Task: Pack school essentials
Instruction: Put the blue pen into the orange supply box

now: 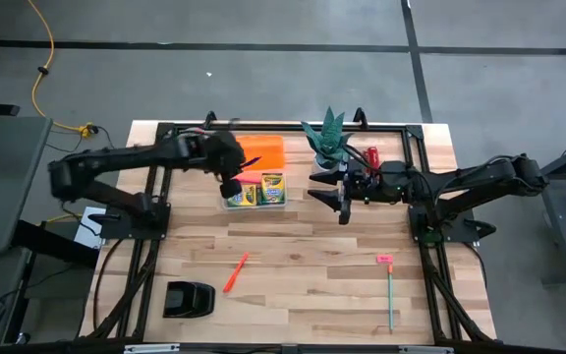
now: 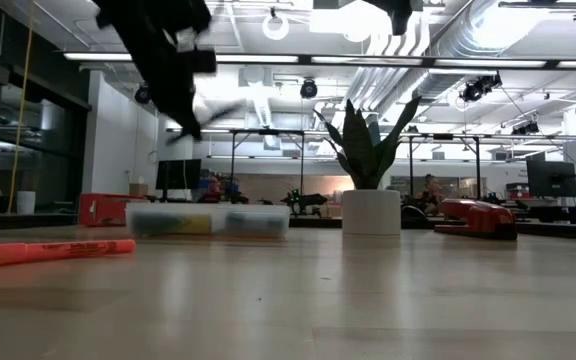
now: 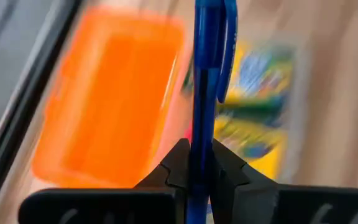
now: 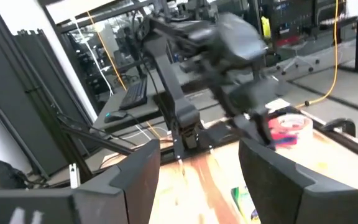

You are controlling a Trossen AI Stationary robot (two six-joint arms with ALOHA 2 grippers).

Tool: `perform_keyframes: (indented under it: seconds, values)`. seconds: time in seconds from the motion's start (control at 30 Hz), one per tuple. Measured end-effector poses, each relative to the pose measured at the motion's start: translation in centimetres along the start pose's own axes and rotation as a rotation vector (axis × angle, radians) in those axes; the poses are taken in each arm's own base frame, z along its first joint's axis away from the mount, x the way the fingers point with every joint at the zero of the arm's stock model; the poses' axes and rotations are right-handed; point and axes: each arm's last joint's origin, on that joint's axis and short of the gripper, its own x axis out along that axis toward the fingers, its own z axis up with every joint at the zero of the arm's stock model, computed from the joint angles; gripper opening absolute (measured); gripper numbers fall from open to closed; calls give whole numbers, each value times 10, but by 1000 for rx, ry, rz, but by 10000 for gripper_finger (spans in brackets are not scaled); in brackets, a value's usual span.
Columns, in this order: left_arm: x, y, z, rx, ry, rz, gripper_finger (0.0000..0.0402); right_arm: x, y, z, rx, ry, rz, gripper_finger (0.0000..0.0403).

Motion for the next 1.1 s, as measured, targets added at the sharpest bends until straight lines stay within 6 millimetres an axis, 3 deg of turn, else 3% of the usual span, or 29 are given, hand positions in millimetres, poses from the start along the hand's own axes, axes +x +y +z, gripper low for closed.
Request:
perform_keyframes:
  seconds: [0.2, 0.43, 0.63, 1.1]
  values:
    - [54, 12, -10, 162, 228, -24, 14, 0, -1, -3, 18, 24, -19, 211]
    - [88, 11, -17, 253, 335, -35, 14, 0, -3, -2, 20, 6, -78, 211]
    - [98, 10, -20, 298, 371, -41, 19, 0, -3, -2, 20, 4, -85, 211]
    - [98, 10, -20, 256, 381, -27, 89, 0, -3, -2, 19, 4, -85, 211]
